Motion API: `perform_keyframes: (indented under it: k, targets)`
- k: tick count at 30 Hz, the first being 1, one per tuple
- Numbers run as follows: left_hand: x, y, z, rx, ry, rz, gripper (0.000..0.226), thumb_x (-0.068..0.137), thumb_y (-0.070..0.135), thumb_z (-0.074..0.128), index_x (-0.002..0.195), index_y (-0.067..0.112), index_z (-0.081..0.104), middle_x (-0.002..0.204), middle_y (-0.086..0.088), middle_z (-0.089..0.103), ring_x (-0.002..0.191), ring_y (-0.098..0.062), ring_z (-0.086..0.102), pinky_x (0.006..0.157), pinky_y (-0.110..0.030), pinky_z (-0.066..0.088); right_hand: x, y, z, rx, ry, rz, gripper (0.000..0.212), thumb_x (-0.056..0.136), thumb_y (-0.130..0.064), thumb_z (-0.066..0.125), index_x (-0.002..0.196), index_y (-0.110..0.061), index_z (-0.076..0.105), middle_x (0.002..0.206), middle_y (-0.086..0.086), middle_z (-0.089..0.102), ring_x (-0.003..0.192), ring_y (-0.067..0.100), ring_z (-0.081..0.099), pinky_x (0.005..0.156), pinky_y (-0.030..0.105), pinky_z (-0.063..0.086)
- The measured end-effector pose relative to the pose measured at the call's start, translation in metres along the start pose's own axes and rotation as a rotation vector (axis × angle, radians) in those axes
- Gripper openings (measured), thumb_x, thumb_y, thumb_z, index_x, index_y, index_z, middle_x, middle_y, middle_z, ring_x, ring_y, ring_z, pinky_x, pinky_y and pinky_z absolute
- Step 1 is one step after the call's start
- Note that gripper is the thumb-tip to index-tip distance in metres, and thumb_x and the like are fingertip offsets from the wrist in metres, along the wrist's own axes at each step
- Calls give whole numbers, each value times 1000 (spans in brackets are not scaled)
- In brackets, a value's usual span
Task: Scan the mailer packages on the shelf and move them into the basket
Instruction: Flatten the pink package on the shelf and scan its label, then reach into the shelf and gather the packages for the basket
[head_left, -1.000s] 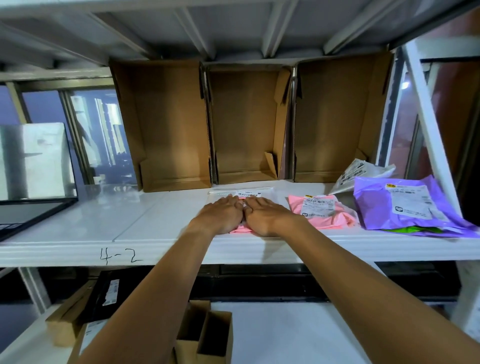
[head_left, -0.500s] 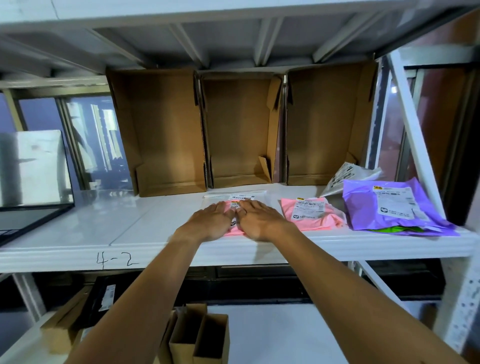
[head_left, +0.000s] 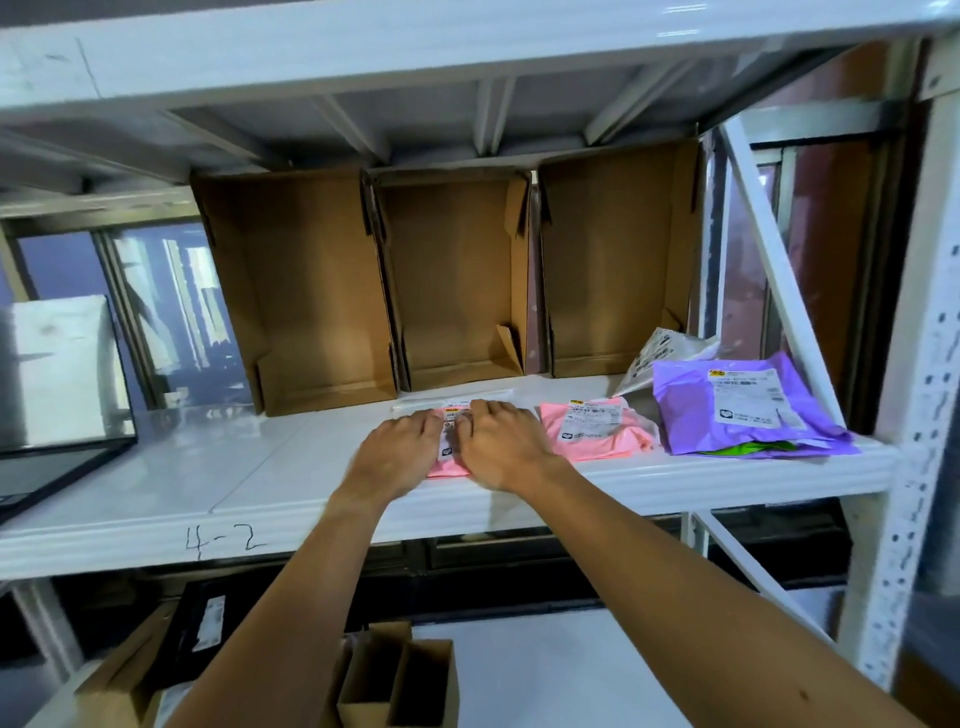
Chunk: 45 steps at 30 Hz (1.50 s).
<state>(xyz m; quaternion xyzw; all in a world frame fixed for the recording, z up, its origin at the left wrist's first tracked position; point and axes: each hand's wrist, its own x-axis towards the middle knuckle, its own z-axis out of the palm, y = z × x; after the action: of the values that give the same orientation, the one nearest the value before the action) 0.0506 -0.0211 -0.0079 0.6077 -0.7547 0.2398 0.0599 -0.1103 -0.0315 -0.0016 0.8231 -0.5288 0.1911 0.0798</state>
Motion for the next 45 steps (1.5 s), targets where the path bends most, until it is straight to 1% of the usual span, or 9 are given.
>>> perform_keyframes:
  k: [2,3,8,17,23,31,38,42,45]
  targets:
    - [-1,1,-1,-62,-58,-63,48,76,7,80,118,-8,63,108,-28,69,85,-44,71,67,-49,61,-6,1,-4,-23,49,-20,50,103,-43,28,129,-7,50,129,16,59,116,31,55,101,44,42]
    - [0,1,-3,-95,-89,-84,46,80,9,77,121,-7,62,112,-27,68,87,-44,70,69,-51,61,-9,3,-7,-29,58,-31,49,103,-43,29,128,-7,50,128,16,60,115,31,56,101,43,42]
    - [12,14,-22,-416,81,-199,43,105,36,35,141,19,52,141,-10,57,125,-35,54,106,-45,43,-14,35,-25,-41,23,-48,46,102,-43,36,134,-11,45,130,12,60,116,28,56,103,42,42]
    - [63,96,-48,-561,89,-61,43,101,37,49,143,25,53,142,-4,58,128,-31,51,105,-39,40,-26,109,-82,-124,122,149,38,97,-29,46,129,-10,52,121,18,64,110,40,58,85,39,44]
    - [88,144,-43,-601,62,21,42,104,27,45,145,25,50,147,-6,53,133,-31,49,110,-43,40,-39,174,-106,-179,140,283,36,94,-24,50,127,-11,53,123,18,63,115,39,58,89,39,46]
    - [136,181,-41,-540,60,113,41,99,26,53,139,26,56,136,-9,62,122,-36,56,97,-39,46,-47,247,-111,-87,135,364,53,91,-15,55,142,-28,49,148,5,47,129,31,50,100,44,46]
    - [166,206,-43,-556,57,141,36,97,37,50,126,21,65,125,-16,66,113,-41,60,84,-38,47,-44,273,-108,-87,198,349,48,92,-27,62,139,-27,51,145,2,47,127,30,51,98,42,44]
    - [176,218,-34,-484,-21,110,24,89,21,56,109,15,67,117,-15,68,105,-40,62,76,-35,45,-41,280,-105,-102,180,377,41,95,-28,59,136,-30,56,139,4,52,120,31,55,96,42,46]
    - [180,222,-29,-465,-37,82,23,87,11,55,107,9,67,117,-19,66,106,-40,60,82,-38,47,-40,281,-105,-62,195,398,33,99,-37,55,131,-31,60,129,5,62,109,30,61,89,40,51]
